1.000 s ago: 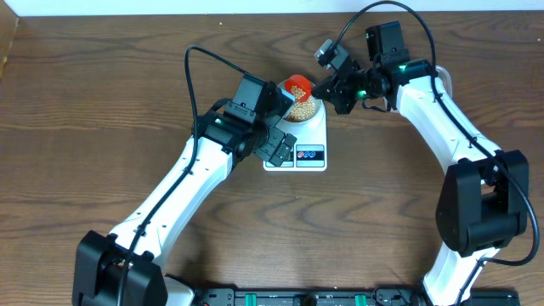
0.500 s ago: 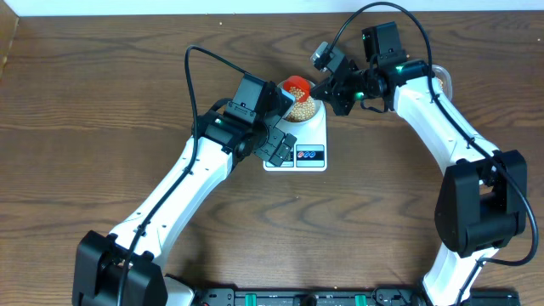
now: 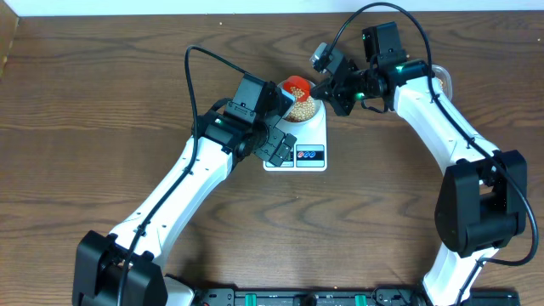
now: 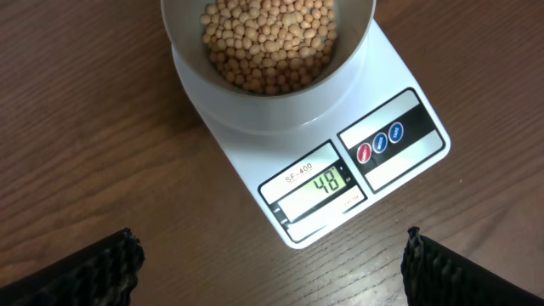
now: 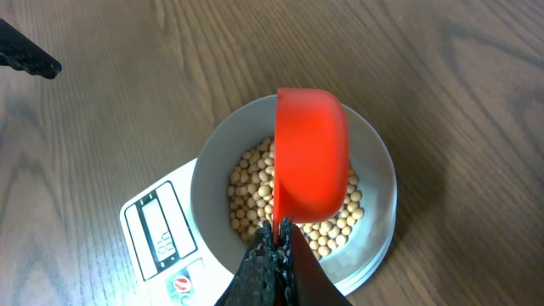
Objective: Scoop item into bowl and weigh 50g on scale
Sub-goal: 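Tilt the red scoop to pour a few soybeans into the bowl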
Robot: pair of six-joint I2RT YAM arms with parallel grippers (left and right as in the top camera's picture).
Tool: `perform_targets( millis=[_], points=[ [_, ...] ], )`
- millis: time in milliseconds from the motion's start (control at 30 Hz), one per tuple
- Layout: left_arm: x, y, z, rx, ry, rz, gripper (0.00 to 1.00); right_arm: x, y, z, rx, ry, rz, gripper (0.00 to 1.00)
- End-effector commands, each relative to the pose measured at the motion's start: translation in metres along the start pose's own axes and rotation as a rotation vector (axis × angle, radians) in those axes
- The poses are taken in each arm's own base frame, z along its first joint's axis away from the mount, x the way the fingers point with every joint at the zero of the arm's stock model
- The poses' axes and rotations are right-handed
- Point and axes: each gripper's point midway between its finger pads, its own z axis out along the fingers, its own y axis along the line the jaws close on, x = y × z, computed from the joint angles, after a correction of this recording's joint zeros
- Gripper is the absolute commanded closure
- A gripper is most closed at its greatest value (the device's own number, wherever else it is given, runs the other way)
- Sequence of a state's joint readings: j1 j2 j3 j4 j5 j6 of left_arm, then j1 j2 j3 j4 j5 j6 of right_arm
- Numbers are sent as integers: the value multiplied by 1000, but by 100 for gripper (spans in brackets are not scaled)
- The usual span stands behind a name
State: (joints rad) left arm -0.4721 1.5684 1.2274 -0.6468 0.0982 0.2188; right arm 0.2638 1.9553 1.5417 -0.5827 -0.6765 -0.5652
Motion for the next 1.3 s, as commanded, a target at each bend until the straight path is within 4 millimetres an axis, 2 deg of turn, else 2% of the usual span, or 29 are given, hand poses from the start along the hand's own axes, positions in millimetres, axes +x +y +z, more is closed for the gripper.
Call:
perform_targets(
  millis=[0, 667, 1100, 1267],
  points=[
    [-3, 2, -6, -9, -17, 15, 0, -14, 8, -10, -5, -27, -12, 99],
    [-3, 2, -6, -9, -17, 15, 1, -16, 5, -10, 9, -33, -35, 99],
    [-3, 2, -6, -9, -17, 15, 0, -18, 11, -7, 2, -31, -195, 99],
    [-3, 2, -6, -9, -17, 15, 0, -20, 14, -5, -4, -32, -207, 99]
  ],
)
